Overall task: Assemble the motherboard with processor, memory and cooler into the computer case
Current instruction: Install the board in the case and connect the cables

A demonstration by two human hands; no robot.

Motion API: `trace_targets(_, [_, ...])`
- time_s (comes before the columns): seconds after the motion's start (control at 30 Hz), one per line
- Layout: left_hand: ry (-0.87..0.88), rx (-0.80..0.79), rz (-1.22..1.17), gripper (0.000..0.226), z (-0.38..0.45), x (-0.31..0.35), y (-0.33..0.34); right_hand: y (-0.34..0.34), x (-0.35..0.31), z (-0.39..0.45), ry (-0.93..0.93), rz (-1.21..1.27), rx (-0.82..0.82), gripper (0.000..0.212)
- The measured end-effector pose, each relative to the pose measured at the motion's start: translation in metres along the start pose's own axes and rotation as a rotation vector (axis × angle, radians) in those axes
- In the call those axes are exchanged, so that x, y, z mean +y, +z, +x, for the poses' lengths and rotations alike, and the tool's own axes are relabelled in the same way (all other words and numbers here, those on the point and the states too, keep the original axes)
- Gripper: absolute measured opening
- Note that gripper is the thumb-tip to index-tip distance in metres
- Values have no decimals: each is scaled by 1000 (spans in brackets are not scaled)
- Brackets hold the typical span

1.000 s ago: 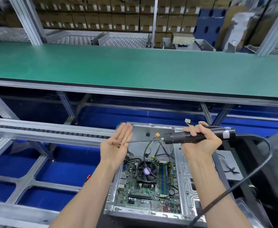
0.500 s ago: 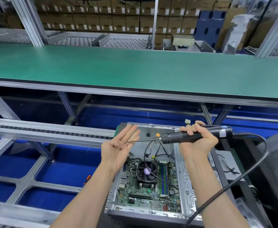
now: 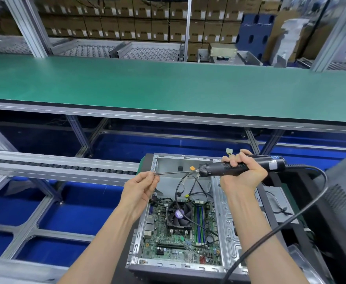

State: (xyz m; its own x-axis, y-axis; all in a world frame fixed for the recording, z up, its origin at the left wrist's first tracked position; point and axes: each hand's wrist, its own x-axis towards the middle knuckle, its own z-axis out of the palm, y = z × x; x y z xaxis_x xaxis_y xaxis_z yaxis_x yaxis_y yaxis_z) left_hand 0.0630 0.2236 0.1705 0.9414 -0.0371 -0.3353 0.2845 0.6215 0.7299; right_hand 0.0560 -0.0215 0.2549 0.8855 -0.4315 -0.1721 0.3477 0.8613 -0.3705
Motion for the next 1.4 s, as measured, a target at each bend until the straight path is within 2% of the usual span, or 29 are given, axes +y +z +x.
trace_targets(0.2, [31, 32, -26, 33, 2, -2, 8, -2, 2, 3, -3, 14, 27, 20])
trace_targets(0.47, [34, 96, -122, 28, 0, -8, 20, -3, 0, 5, -23, 61, 105, 22])
trace_targets(0.6, [23, 145, -153, 18, -2, -9, 26, -3, 0, 5, -24, 67, 122, 21])
trace_targets(0.83, [23, 191, -211, 20, -9, -5, 40, -3, 2, 2, -31, 89, 136, 19])
trace_targets(1.0, [20, 159, -142, 18, -10, -1, 37, 2, -2, -2, -40, 81, 127, 18])
trace_targets(1.1, [38, 153, 44, 19, -14, 0, 25, 6, -5, -3, -39, 42, 102, 17])
trace_targets(1.2, [87, 304, 409, 18, -18, 0, 3, 11, -10, -3, -67, -39, 39, 22])
trace_targets(1.27, [142, 379, 744, 19, -24, -2, -6, 15, -11, -4, -94, -103, -2, 23])
trace_targets(1.4, [104, 270, 1611, 38, -39, -11, -15, 22, -10, -6, -137, -194, -65, 22])
